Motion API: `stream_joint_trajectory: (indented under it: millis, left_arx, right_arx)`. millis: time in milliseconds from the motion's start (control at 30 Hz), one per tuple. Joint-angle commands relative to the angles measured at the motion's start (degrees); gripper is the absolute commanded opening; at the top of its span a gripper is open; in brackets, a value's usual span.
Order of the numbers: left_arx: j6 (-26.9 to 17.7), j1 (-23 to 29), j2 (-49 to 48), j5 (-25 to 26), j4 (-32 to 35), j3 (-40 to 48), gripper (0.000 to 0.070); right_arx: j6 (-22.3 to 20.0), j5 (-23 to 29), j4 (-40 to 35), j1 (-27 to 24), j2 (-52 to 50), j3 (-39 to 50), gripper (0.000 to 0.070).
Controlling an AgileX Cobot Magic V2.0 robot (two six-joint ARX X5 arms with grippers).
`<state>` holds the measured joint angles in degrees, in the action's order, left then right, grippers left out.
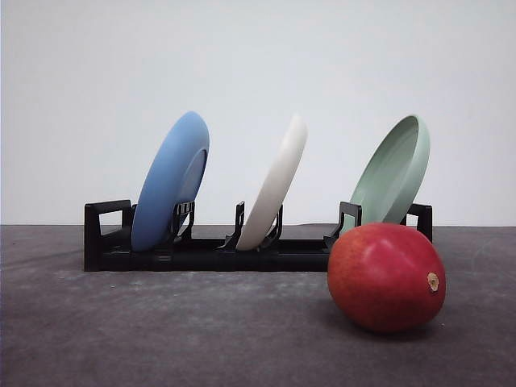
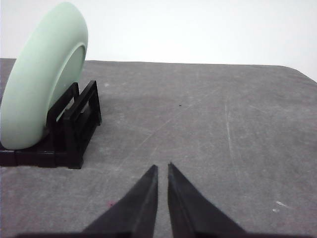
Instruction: Place pomegranate in white plate
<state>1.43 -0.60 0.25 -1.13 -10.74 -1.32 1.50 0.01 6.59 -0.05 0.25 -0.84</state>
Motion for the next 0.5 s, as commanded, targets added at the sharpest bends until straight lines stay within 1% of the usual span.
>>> stream_joint_trajectory:
  millis: [0,100,133,233,300,367,467]
  left_arx:
    - [5.66,0.11,-0.07,0.28,0.07,0.63,0.0026]
    - [11.7,0.11,-0.07,0.28,0.09,0.63,0.0026]
    - [13.63,0.11,-0.07,0.28,0.11,0.63,0.0026]
    - [19.34,0.11,-0.07,0.28,0.56,0.63,0.0025]
    - [20.99,0.11,-0.07,0.31,2.74,0.61,0.0026]
    - [21.18,0.11,-0.07,0.33,6.14,0.38,0.0025]
    - [21.16,0.11,-0.07,0.33,9.79,-1.05,0.0011]
  right_arx:
    - [0.77,0.02,-0.92,-0.02,-0.04,0.22,0.0033]
    - [1.77,-0.06,-0.92,-0.02,-0.04,0.2,0.0033]
    - [2.94,-0.22,-0.77,-0.02,-0.04,0.2,0.0033]
    - [8.22,-0.13,-1.61,-0.02,-0.04,0.2,0.0033]
    - [10.81,-0.3,-3.49,-0.02,-0.04,0.13,0.0033]
    - [12.84,-0.6,-5.32,-0.02,-0.04,-0.46,0.0032]
    - [14.97,-0.61,-4.91,-0.02,-0.02,-2.86,0.0021]
